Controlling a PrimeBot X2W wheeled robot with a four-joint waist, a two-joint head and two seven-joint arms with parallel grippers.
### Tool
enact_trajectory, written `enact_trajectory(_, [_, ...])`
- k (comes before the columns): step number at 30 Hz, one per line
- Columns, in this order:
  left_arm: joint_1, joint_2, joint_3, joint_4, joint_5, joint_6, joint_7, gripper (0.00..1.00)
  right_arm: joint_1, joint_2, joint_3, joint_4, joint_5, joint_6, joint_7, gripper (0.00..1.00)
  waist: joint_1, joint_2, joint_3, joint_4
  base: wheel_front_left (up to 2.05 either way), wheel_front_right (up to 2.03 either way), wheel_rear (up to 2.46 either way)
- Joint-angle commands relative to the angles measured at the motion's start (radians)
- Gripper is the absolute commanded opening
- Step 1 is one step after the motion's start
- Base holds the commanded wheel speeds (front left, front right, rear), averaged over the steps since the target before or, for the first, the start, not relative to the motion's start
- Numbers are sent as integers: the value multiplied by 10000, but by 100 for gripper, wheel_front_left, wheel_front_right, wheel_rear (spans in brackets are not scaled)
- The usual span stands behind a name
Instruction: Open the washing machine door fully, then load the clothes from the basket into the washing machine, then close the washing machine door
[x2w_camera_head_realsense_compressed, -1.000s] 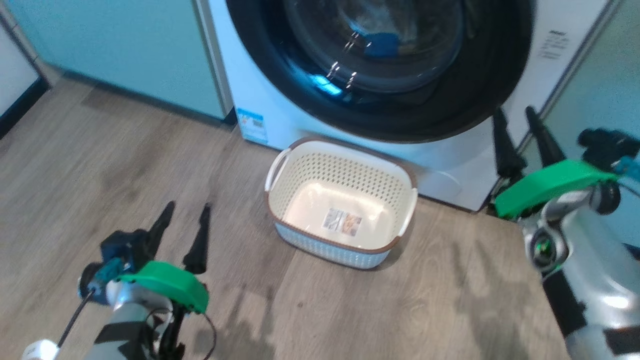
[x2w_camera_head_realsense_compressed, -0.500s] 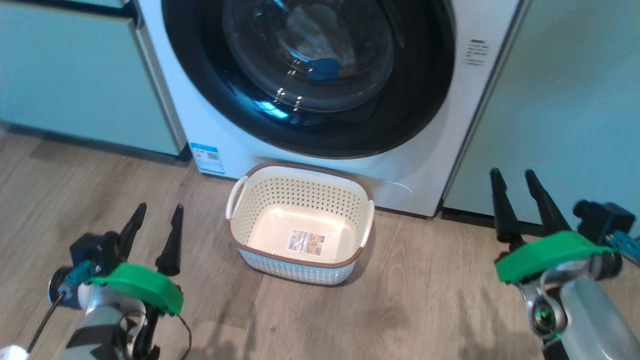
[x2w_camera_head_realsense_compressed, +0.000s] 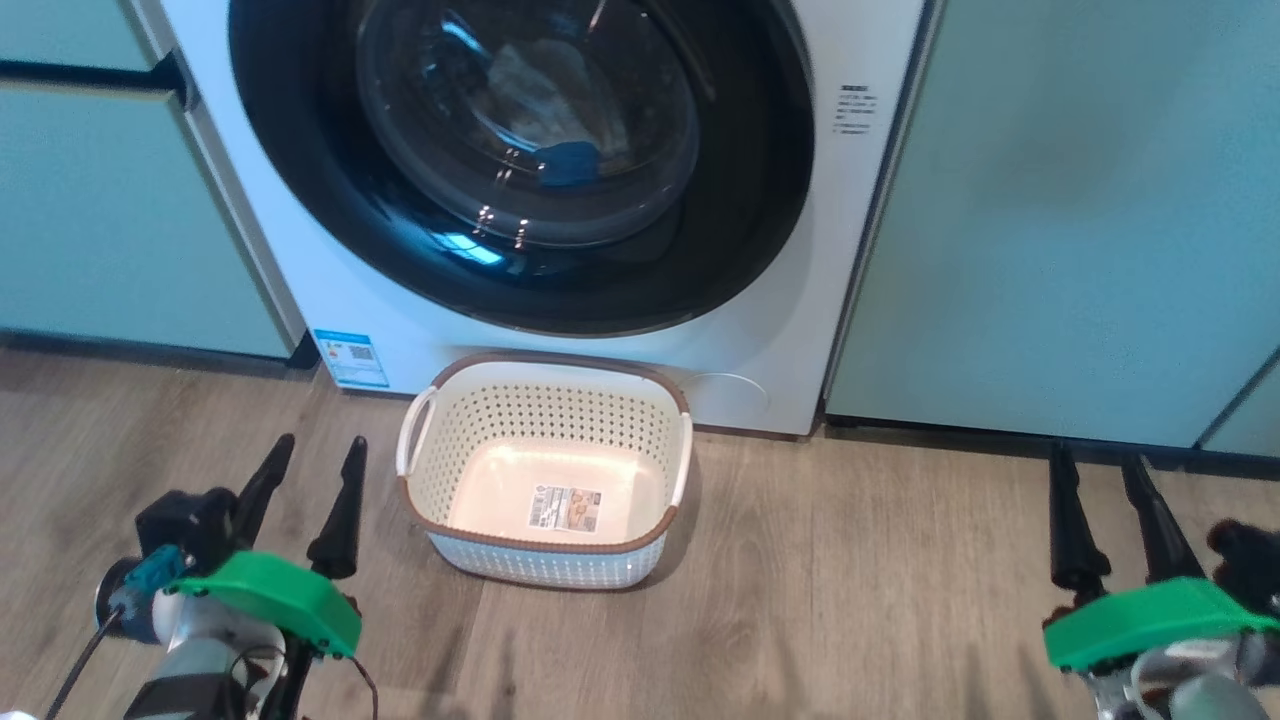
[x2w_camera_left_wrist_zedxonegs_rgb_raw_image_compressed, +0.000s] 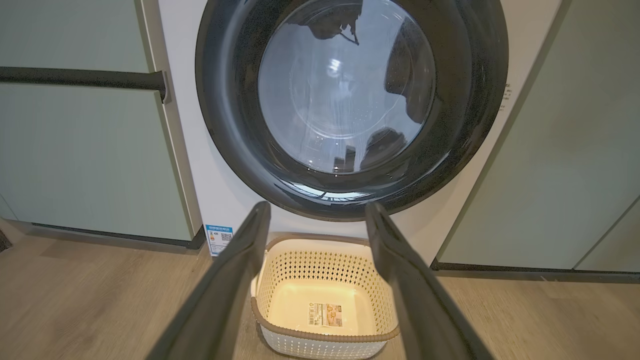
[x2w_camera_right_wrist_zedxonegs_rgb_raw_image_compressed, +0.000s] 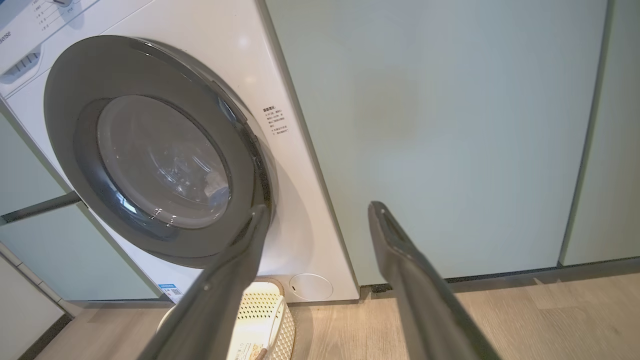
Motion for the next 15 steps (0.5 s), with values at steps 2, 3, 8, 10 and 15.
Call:
enact_trajectory(2, [-395, 357, 407, -226, -126, -10, -63, 100, -113, 39, 84, -472, -152, -2, -67, 100, 1, -1, -30, -156, 0, 0, 0])
enact_trajectory(3, [-417, 357, 419, -207, -156, -10, -63, 100, -53, 40, 19, -510, -152, -2, -67, 100, 1, -1, -29, -194, 0, 0, 0])
enact_trajectory(8, [-457, 381, 452, 27, -359, -10, -63, 100, 211, 49, -103, -596, -185, -2, -67, 100, 1, -1, -61, -382, 0, 0, 0])
enact_trajectory(10, [-479, 386, 453, 98, -419, -10, -63, 100, 259, 52, -138, -586, -185, -2, -67, 100, 1, -1, -54, -403, 0, 0, 0])
enact_trajectory(15, [-541, 426, 382, 191, -456, -10, -63, 100, 314, 59, -206, -530, -183, -2, -67, 100, 1, -1, -45, -424, 0, 0, 0])
